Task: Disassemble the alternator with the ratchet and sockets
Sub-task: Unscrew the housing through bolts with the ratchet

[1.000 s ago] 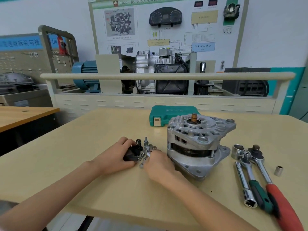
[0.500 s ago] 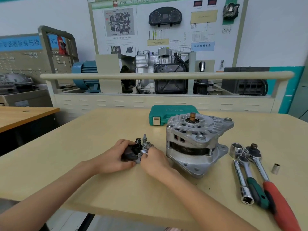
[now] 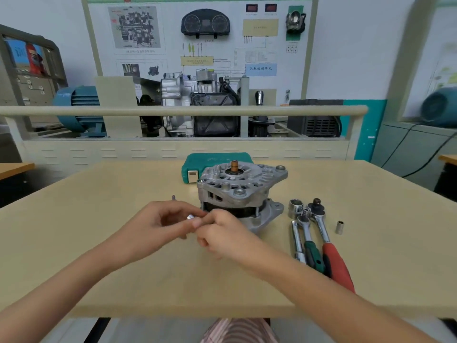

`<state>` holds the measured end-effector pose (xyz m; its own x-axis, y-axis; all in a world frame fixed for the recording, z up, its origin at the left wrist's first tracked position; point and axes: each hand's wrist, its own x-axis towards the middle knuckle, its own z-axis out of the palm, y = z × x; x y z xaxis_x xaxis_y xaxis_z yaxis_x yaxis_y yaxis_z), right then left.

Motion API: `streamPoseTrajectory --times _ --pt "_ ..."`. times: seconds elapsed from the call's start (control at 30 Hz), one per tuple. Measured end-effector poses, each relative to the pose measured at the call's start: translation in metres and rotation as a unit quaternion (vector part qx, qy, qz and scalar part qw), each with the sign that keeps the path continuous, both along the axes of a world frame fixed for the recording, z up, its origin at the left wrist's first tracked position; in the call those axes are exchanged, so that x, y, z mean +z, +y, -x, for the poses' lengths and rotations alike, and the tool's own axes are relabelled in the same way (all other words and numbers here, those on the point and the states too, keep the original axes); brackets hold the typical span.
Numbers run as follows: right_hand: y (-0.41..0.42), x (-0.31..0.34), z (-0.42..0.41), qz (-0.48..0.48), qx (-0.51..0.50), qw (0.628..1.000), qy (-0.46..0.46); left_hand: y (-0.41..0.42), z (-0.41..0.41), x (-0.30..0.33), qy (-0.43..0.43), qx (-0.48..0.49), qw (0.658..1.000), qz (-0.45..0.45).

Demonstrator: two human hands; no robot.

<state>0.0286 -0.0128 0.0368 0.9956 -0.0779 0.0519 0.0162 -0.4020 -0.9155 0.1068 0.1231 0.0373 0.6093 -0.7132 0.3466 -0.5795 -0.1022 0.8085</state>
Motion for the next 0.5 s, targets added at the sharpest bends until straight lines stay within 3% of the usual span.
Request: streamPoseTrajectory --times 0.13,0.27,0.3,0.37,0.43,0.5 --pt "-0.032 0.002 0.032 -0.209 0.022 0.975 0.076 -0.031 0.025 -0.007 0.075 0.024 0.995 0.067" --pt "-0.070 -0.002 0.052 -0.212 -0.038 0.972 0.090 -0.059 0.044 -0.018 0.042 0.040 0.995 0.084" --pt "-0.082 -0.004 0.054 -0.185 -0.077 0.976 0.084 -0.065 0.047 -0.019 0.042 0.039 0.995 0.084" --pt "-0.110 -0.012 0.055 0.006 -0.175 0.984 0.046 -0.077 0.053 -0.021 0.056 0.030 0.994 0.086" --pt "-0.134 -0.016 0.052 0.215 -0.223 0.951 0.018 -0.085 0.060 -0.023 0.057 0.013 0.994 0.093" --pt "-0.150 -0.016 0.050 0.291 -0.215 0.931 0.048 -0.090 0.066 -0.025 0.035 0.002 0.995 0.094"
